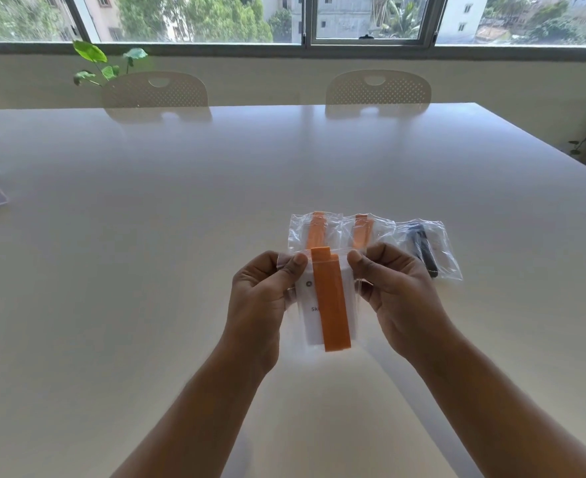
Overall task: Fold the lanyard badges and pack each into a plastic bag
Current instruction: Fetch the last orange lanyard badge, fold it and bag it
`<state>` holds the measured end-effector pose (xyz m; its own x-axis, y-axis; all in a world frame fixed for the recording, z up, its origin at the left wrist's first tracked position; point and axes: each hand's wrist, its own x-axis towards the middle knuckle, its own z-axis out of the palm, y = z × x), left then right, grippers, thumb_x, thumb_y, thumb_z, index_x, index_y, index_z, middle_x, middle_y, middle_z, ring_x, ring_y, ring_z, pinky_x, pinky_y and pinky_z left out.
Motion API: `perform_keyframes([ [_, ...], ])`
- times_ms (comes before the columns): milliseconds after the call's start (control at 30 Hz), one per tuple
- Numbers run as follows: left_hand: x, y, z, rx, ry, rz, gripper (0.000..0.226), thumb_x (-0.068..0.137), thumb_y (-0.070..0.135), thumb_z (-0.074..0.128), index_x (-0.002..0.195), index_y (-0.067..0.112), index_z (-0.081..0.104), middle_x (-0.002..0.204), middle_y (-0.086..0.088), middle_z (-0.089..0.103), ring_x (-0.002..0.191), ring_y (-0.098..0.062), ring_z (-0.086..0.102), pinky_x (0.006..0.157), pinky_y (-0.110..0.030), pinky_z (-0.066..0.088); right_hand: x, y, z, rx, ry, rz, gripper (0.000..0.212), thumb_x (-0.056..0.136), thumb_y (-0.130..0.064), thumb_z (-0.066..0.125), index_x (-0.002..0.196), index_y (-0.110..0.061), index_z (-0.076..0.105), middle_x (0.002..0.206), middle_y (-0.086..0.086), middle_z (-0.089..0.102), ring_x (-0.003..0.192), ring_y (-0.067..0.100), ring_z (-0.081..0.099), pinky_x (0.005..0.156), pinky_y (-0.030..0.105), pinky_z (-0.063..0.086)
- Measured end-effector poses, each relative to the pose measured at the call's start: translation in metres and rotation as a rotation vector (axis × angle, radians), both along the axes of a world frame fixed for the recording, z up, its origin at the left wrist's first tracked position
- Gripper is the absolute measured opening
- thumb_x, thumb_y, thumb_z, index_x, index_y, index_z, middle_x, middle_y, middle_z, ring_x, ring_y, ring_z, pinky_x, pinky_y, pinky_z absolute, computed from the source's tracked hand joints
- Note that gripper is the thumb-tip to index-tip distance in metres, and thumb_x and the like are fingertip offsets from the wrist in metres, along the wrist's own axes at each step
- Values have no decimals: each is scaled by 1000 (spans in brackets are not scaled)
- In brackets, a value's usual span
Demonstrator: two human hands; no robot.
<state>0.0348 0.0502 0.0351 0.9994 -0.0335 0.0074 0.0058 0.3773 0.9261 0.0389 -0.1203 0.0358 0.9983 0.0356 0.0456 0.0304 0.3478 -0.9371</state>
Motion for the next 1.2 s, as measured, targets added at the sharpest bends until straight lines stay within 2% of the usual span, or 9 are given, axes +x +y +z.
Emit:
perform_keyframes([
  [300,3,0,-5,6,26,25,19,74,29,67,57,21,68,68,-1,69,72,-18,71,70,-30,59,0,1,-2,26,21,-26,18,71,-20,74,59,-13,61,68,14,56,74,32,52,81,44,51],
  [533,8,8,-4,-112,68,90,14,81,28,68,72,17,65,74,-4,65,75,-20,63,76,-37,56,1,9,-9,-149,-11,67,38,69,-44,76,96,-18,71,88,5,75,80,17,70,71,31,56],
  [667,14,16,-3,-153,126,173,11,85,25,69,80,15,67,74,-5,69,75,-21,65,81,-40,55,0,14,-15,-183,-15,123,55,78,-26,75,129,-31,54,98,9,74,88,26,73,70,33,58],
  [800,19,22,-7,-112,195,257,17,92,23,65,77,17,67,70,-3,69,73,-22,65,79,-44,56,-4,19,-15,-288,-91,127,41,88,-6,67,112,-39,70,97,0,76,80,20,74,67,29,58],
  [867,19,23,-10,-28,204,273,17,94,29,65,81,18,68,74,-5,70,76,-25,65,82,-48,56,-7,24,-17,-321,-88,127,34,90,-3,66,101,-34,76,93,4,78,81,30,74,73,43,61],
  [967,19,26,-10,74,183,200,27,92,39,65,96,13,70,85,-10,72,84,-27,67,84,-47,56,-6,27,-22,-383,-55,52,30,89,-6,68,100,-32,76,91,8,78,89,61,60,82,72,47],
  [1033,20,32,-8,253,157,131,32,82,46,68,98,19,71,88,-14,73,80,-24,70,74,-43,58,-3,29,-21,-386,-49,30,30,88,-7,69,102,-33,74,86,14,77,74,48,61,78,63,53],
  [1133,28,49,-9,643,93,167,29,80,33,66,108,26,67,81,-8,72,59,-8,68,55,-28,55,5,34,-20,-444,-69,48,34,86,-8,72,107,-35,71,97,13,75,72,26,62,68,32,53],
  [1200,34,59,-14,621,82,199,30,87,14,66,117,18,62,80,-4,70,58,-9,68,54,-25,55,11,39,-21,-503,-90,93,40,86,-8,72,119,-32,66,111,4,71,83,18,69,74,27,59],
])
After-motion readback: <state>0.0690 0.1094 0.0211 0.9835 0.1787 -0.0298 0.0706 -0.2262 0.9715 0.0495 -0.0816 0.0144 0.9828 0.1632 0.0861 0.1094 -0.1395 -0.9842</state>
